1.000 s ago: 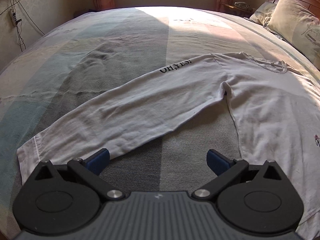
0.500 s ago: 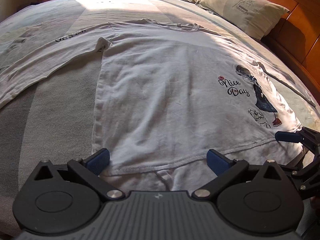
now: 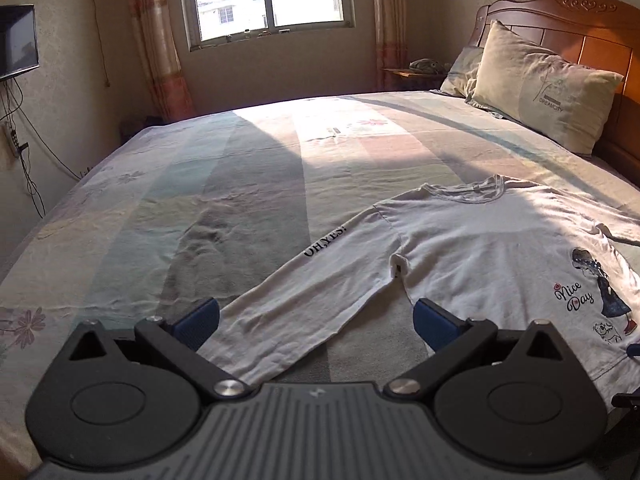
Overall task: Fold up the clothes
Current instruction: 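Move the left gripper along the 'OH,YES!' sleeve toward its cuff, then grasp the 'OH,YES!' sleeve cuff with the left gripper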
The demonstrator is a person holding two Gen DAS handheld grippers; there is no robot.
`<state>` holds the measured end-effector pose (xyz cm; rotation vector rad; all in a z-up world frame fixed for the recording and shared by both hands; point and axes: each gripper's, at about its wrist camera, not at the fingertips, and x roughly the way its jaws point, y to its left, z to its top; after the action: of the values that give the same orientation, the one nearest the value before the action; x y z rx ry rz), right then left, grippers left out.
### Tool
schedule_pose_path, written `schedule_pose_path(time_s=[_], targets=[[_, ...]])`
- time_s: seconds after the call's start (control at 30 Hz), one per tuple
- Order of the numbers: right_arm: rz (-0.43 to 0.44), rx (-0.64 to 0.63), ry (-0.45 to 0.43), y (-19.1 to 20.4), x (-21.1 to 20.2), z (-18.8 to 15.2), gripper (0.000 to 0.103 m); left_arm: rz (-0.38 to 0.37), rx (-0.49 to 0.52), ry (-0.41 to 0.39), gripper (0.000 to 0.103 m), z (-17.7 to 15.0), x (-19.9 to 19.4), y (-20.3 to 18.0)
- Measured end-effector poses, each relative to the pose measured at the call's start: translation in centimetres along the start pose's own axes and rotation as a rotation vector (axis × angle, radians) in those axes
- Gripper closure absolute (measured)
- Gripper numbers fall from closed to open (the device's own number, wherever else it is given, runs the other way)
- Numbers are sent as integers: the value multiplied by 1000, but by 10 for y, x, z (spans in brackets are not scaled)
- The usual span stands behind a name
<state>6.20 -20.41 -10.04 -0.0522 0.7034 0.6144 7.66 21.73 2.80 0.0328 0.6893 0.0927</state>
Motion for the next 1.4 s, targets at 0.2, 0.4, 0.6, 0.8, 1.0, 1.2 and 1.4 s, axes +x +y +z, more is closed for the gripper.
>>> schedule_pose_path(time_s=[0.2, 0.4, 0.6, 0.8, 1.0, 1.2, 1.4], targets=[[-29, -3, -13, 5, 3, -2, 0, 47, -154, 33, 1, -18, 22, 71], [-96, -89, 11, 18, 8, -4, 0, -16, -293, 0, 1, -73, 38, 94], [-134, -94, 27, 23, 12, -2, 0, -76, -331, 20, 1, -100, 60, 103], [-164, -85, 43, 26, 16, 1, 0, -150, -418, 30, 1, -107, 76, 113], [-188, -65, 62, 27, 23, 8, 0, -210, -473, 45, 1, -111, 91, 118], [-210, -42, 66, 27, 29, 12, 0, -189, -372, 86, 1, -100, 100, 101], [-216, -30, 68, 26, 31, 15, 0, -169, -270, 125, 1, -89, 110, 85]])
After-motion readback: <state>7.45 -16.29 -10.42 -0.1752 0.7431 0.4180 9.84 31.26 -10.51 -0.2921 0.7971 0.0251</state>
